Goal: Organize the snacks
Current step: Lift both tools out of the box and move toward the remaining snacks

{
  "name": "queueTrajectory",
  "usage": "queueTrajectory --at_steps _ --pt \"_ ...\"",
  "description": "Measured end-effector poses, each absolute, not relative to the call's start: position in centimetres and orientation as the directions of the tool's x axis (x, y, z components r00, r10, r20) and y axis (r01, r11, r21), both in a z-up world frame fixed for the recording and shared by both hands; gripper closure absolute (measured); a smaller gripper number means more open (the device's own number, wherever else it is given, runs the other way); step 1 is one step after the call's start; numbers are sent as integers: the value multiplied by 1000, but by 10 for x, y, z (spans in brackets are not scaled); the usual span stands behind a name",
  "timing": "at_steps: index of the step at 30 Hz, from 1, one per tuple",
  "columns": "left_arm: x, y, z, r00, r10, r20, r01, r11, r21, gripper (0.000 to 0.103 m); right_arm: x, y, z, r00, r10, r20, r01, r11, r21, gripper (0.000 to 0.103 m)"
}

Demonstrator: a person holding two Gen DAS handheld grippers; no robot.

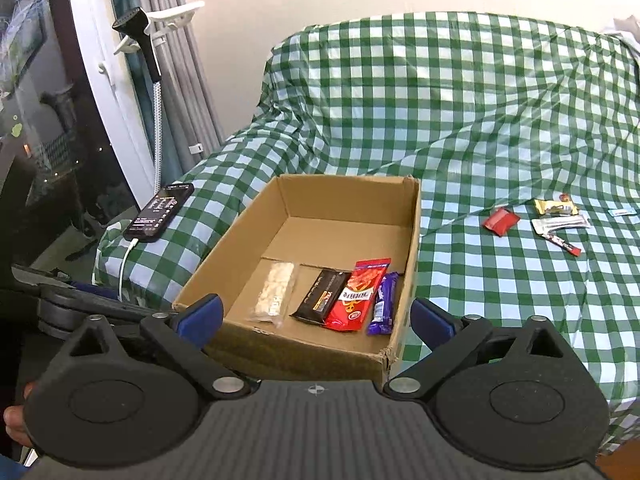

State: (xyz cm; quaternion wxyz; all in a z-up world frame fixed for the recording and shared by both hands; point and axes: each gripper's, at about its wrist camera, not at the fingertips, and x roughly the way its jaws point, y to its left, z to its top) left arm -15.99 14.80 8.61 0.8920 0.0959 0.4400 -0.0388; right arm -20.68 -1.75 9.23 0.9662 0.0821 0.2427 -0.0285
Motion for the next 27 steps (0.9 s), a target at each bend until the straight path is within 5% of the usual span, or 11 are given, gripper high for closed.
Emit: queueTrajectory --at_steps 27 --pt "-158 144 82 595 34 -803 178 969 174 0 -209 -22 87 879 -10 -476 101 981 165 2"
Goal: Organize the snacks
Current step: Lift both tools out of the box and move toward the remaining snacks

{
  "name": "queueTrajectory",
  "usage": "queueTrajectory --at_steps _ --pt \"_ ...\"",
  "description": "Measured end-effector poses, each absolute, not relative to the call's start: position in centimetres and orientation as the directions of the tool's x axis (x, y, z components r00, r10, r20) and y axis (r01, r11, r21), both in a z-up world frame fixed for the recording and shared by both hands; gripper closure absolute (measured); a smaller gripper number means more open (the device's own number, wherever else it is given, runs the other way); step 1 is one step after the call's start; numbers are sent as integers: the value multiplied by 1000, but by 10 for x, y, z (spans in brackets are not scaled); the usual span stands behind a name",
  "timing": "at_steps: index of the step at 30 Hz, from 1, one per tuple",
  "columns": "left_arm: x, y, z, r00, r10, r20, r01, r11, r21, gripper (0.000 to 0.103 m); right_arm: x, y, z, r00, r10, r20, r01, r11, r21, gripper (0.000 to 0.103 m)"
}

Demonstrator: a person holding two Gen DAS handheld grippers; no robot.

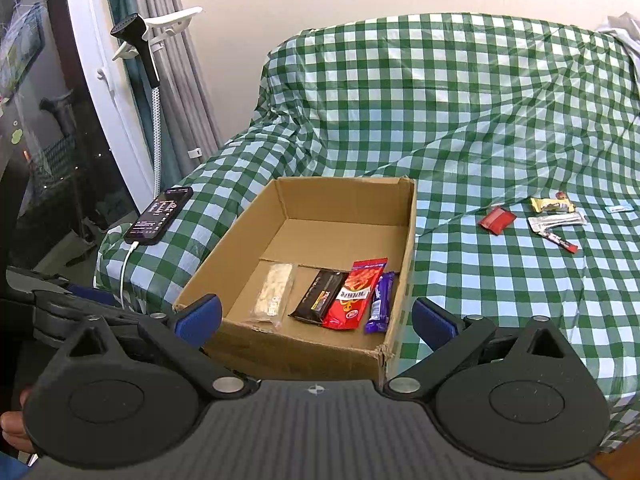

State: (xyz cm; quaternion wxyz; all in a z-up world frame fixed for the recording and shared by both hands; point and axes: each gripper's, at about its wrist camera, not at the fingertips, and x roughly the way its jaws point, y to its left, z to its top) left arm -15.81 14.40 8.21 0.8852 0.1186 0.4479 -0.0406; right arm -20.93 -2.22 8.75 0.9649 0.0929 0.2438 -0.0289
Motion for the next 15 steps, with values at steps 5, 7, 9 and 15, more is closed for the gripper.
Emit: queueTrajectory --at_steps 5,7,9,15 --pt "-148 134 75 574 54 -817 195 960 201 0 -203 -32 81 873 7 -488 98 977 190 2" --pt "-143 128 72 568 62 -820 206 954 216 0 -200 -37 78 870 14 -493 99 975 202 2" --pt "-138 121 70 564 66 -823 215 951 224 0 -198 -43 74 868 14 -497 107 971 213 2" --pt "-114 84 69 553 57 -831 265 934 241 0 -193 -75 67 871 -29 -491 173 953 250 2"
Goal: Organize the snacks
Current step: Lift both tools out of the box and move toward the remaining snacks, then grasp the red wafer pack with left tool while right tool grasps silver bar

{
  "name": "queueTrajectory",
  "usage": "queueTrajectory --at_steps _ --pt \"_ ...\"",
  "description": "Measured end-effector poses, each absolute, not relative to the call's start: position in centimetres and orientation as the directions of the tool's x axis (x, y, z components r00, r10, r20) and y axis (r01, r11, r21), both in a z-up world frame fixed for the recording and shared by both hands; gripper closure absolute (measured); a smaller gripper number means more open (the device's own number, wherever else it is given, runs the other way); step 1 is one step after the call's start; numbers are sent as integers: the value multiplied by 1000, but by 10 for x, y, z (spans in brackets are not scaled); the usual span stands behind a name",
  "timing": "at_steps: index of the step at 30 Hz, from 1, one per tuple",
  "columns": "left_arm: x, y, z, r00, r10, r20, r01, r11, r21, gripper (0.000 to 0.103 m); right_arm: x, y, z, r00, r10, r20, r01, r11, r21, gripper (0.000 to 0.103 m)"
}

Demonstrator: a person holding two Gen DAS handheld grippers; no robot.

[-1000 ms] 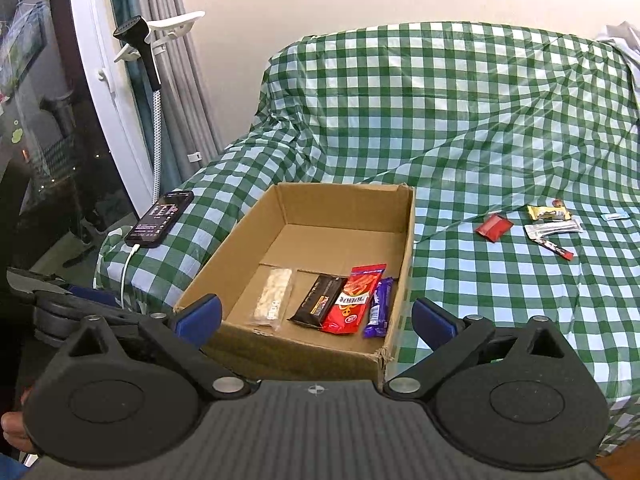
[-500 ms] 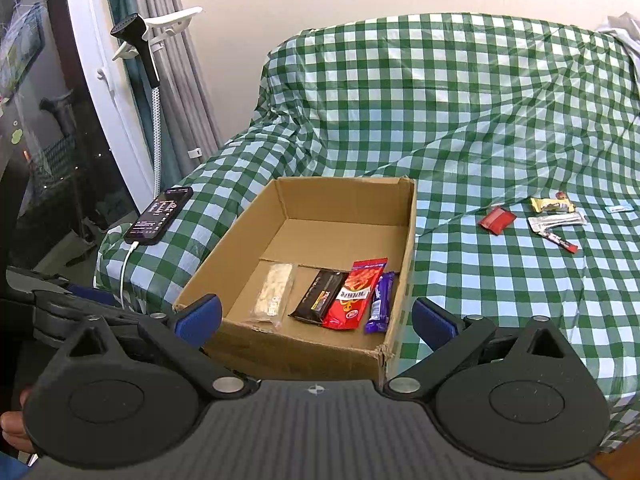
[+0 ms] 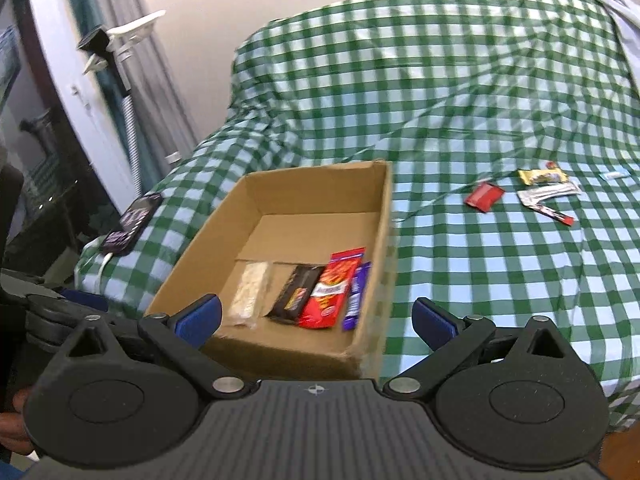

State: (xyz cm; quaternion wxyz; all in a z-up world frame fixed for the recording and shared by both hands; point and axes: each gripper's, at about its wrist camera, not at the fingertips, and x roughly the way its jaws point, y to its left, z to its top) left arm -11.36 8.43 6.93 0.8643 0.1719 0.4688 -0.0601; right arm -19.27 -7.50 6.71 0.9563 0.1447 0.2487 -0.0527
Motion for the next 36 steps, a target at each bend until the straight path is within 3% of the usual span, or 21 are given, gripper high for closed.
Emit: queueTrajectory --at_steps 15,27,36 --pt "7 -95 49 491 -57 -869 451 870 198 0 -178 -248 44 813 -298 -500 493 809 320 2" --pt "168 -244 -78 435 -86 -896 538 823 183 0 -70 -416 -9 733 -384 -562 644 658 390 1" --pt "249 -286 -152 277 -147 -950 533 845 25 0 54 -520 -66 661 -390 -641 708 606 362 1"
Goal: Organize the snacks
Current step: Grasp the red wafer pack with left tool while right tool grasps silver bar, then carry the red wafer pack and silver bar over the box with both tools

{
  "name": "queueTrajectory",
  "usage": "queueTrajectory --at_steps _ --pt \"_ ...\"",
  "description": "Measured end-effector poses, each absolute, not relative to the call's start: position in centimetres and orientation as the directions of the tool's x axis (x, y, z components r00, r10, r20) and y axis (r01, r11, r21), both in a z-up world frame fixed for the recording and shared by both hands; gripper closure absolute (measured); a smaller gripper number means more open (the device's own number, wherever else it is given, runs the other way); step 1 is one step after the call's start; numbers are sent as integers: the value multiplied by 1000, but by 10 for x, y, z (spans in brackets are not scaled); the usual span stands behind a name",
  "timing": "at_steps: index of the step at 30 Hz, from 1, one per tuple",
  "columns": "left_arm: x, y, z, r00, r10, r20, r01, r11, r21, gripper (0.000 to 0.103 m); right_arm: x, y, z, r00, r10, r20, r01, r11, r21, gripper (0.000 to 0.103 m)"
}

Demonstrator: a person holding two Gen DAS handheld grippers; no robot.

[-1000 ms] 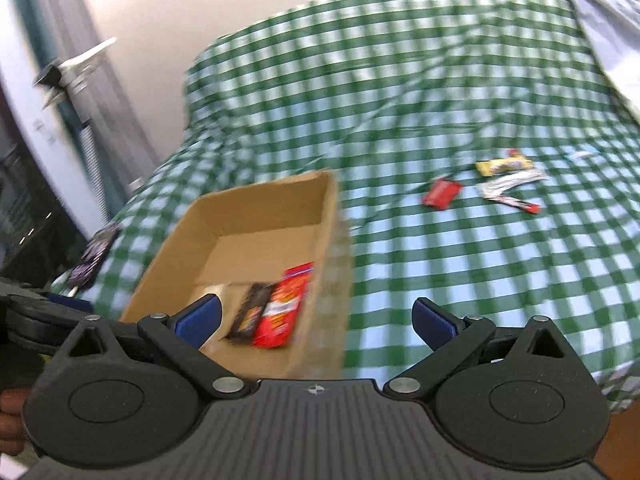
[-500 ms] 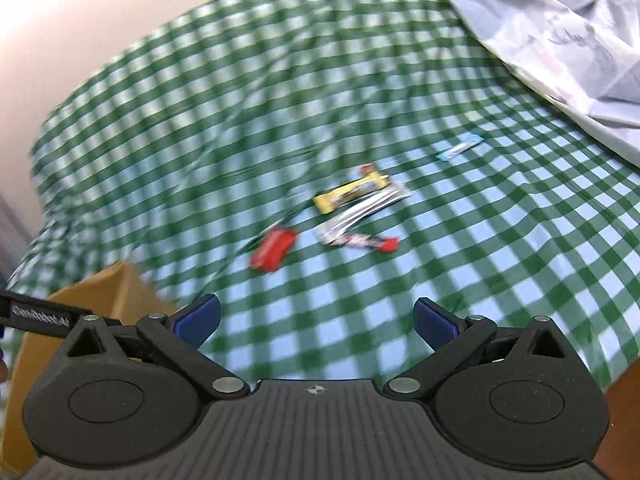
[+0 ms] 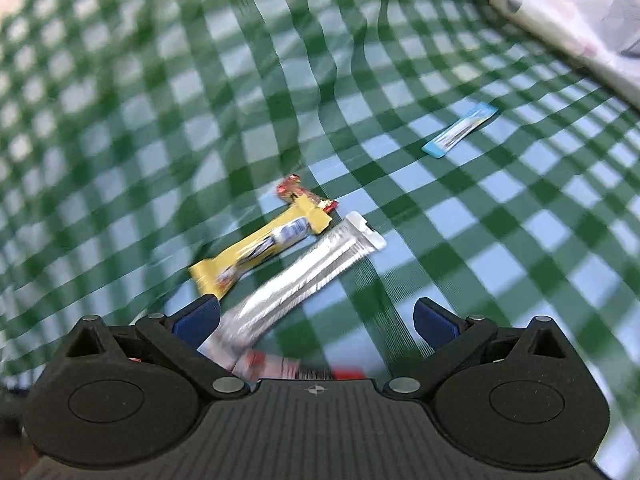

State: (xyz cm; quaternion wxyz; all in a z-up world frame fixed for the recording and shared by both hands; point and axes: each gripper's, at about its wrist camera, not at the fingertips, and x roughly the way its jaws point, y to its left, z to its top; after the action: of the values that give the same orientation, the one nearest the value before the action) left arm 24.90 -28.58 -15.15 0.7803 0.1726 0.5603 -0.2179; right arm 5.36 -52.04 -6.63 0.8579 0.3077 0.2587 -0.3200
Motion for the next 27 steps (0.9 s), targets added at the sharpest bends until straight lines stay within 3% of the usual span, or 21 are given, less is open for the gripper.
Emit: queueTrajectory --at_steps 2,9,10,11,12,13,14,15,18,21,27 --pt "258 -289 -160 282 -128 -951 522 852 40 0 77 -538 -81 639 -370 -674 726 579 371 0" --pt "266 -298 -159 318 -140 -938 537 842 56 0 113 -509 -89 556 -512 -655 735 671 98 0" --pt "266 -297 -158 326 -141 -935 534 844 59 4 111 -506 -91 559 -519 -647 733 674 92 0" --pt "264 -295 -155 336 -148 -930 531 845 58 16 108 -504 -91 564 -516 -645 729 678 94 1" --pt "262 -293 -150 345 -163 -924 535 843 51 26 106 -502 -90 561 -519 -645 730 677 90 11" --pt "259 -291 -143 352 -175 -920 543 838 49 55 102 -498 -88 553 -536 -637 737 672 74 20" --pt "257 -291 -138 347 -178 -921 550 834 46 56 99 -496 -83 570 -530 -628 724 685 79 52" --pt "256 -289 -135 335 -183 -924 544 839 31 57 99 -494 -81 580 -518 -628 713 696 85 76" --pt "246 -280 -119 341 -207 -917 540 842 11 59 91 -490 -80 593 -486 -642 697 709 108 92" --pt "230 -270 -96 351 -232 -907 545 838 -4 59 79 -492 -66 626 -446 -640 684 707 177 93" --pt "169 -228 -31 386 -324 -864 549 833 -67 59 29 -465 -10 723 -431 -540 635 722 275 93"
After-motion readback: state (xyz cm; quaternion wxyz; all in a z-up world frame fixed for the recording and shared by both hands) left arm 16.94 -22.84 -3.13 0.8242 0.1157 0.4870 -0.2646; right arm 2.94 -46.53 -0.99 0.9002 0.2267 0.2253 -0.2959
